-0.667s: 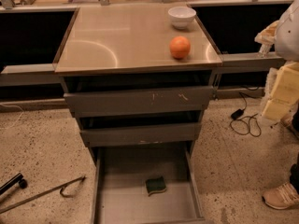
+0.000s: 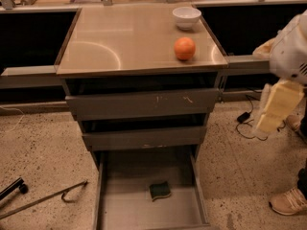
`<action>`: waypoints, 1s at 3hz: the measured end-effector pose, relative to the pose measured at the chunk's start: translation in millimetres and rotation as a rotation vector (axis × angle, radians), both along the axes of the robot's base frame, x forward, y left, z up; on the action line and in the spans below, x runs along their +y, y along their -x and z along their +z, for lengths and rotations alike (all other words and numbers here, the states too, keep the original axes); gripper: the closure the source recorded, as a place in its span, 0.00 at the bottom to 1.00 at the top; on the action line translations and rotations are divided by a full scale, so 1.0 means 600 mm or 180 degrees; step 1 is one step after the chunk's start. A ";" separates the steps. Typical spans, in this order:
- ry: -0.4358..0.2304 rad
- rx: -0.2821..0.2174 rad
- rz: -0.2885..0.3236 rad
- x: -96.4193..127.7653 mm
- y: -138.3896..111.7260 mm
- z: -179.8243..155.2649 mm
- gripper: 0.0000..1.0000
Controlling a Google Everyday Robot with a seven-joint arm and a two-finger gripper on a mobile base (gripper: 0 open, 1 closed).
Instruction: Pick sponge from bottom drawer and place on counter
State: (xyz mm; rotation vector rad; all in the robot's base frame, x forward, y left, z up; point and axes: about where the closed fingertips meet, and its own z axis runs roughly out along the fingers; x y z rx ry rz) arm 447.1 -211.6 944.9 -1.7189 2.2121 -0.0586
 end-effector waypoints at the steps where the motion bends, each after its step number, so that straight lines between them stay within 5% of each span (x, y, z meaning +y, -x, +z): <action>1: -0.0368 0.0281 0.0115 0.037 -0.016 -0.181 0.00; 2: -0.0560 0.0471 0.0091 0.078 -0.010 -0.331 0.00; 3: -0.0609 0.0291 0.0047 0.087 -0.033 -0.346 0.00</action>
Offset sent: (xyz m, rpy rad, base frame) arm 0.0418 0.0853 -0.3159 0.2904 0.0750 -0.0296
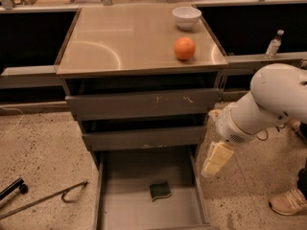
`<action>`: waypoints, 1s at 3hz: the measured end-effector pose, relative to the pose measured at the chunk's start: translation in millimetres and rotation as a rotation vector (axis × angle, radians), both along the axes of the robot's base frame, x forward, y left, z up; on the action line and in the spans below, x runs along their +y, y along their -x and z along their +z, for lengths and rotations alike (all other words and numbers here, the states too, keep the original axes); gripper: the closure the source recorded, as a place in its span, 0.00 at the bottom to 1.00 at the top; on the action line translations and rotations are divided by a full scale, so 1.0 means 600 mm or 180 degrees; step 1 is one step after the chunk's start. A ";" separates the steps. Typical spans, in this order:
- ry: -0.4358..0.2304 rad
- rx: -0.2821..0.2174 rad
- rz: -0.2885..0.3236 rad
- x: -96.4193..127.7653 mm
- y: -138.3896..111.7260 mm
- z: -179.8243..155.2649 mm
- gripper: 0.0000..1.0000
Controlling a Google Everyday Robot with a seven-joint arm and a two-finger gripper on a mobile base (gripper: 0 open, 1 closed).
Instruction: Pick sponge from bottom drawer and place on counter
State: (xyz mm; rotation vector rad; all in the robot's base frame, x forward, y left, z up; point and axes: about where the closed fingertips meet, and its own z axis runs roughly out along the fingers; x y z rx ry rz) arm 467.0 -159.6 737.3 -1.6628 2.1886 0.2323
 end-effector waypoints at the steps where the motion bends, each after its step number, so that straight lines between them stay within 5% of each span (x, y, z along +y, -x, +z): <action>1: 0.0010 -0.0002 -0.0001 0.008 0.002 -0.013 0.00; 2: 0.0008 0.0131 -0.0061 0.032 -0.010 -0.127 0.00; 3: 0.0152 0.0357 -0.0178 0.045 -0.018 -0.309 0.00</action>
Offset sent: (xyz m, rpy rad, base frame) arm 0.0337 0.0380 -0.1848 0.0283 0.0659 -0.0812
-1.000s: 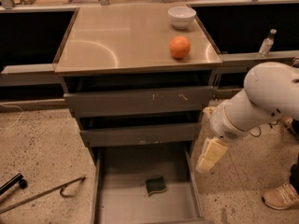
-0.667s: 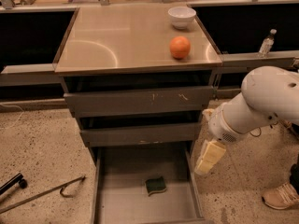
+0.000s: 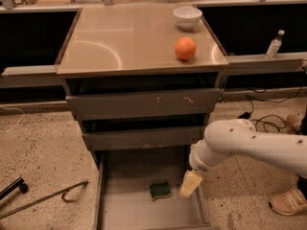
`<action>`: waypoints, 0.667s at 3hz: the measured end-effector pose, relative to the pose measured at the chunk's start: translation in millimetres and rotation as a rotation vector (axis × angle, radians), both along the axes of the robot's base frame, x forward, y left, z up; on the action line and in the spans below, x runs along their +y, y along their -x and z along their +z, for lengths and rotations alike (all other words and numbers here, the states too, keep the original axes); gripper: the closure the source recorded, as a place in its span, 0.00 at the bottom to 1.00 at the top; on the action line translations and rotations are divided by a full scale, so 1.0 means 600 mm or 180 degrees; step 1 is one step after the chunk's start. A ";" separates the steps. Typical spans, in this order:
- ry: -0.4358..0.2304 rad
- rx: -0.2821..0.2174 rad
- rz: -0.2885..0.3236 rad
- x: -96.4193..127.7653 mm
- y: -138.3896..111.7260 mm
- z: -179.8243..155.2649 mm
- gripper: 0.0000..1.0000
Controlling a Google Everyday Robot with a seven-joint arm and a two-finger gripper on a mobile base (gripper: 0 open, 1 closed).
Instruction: Pick sponge from bottom drawer and place on counter
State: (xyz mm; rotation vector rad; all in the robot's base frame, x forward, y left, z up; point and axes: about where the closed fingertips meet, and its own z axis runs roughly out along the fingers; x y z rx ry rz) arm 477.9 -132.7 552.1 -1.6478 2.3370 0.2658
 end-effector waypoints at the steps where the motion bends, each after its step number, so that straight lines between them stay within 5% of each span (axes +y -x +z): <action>1: 0.0148 0.0126 -0.0192 -0.003 -0.005 -0.170 0.00; 2: 0.0037 0.0037 -0.0392 0.009 -0.025 -0.189 0.00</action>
Offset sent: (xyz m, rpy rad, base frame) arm 0.0010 -0.0021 -0.0865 -0.0430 0.0381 -0.0450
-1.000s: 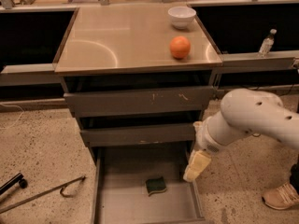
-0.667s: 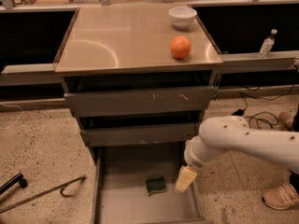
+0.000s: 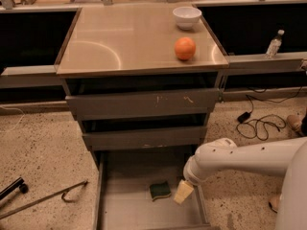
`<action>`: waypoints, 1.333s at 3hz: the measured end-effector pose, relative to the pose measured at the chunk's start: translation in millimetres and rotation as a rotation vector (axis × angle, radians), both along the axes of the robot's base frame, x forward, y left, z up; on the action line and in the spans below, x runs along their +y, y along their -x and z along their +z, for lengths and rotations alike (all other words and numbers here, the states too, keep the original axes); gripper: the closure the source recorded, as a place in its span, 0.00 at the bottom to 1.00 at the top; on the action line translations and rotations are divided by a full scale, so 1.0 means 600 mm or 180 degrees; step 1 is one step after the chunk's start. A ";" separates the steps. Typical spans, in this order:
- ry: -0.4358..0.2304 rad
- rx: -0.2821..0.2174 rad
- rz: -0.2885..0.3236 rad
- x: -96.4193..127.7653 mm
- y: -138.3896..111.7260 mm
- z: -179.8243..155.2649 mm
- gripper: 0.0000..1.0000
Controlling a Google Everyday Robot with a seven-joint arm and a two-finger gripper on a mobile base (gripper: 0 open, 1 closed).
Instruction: Pick sponge from bottom drawer and place on counter
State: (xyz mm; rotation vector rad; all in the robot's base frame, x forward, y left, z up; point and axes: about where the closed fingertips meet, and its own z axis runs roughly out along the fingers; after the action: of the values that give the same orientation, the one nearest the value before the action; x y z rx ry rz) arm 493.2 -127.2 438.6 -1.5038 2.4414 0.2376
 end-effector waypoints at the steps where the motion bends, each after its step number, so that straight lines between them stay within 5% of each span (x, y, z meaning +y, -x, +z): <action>1: -0.0040 -0.0003 0.0032 0.007 0.006 -0.009 0.00; 2: -0.0375 -0.0169 -0.0015 0.034 -0.029 -0.041 0.00; 3: -0.0641 -0.0307 -0.0003 0.072 -0.086 -0.139 0.00; 4: -0.0725 -0.0145 -0.0007 0.109 -0.099 -0.265 0.00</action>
Offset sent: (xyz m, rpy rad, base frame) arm 0.0113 0.0544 -0.1638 0.3427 0.0332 -0.0160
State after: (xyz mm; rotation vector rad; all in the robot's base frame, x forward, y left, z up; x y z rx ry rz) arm 552.8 -61.6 279.6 -1.3924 2.2914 0.4590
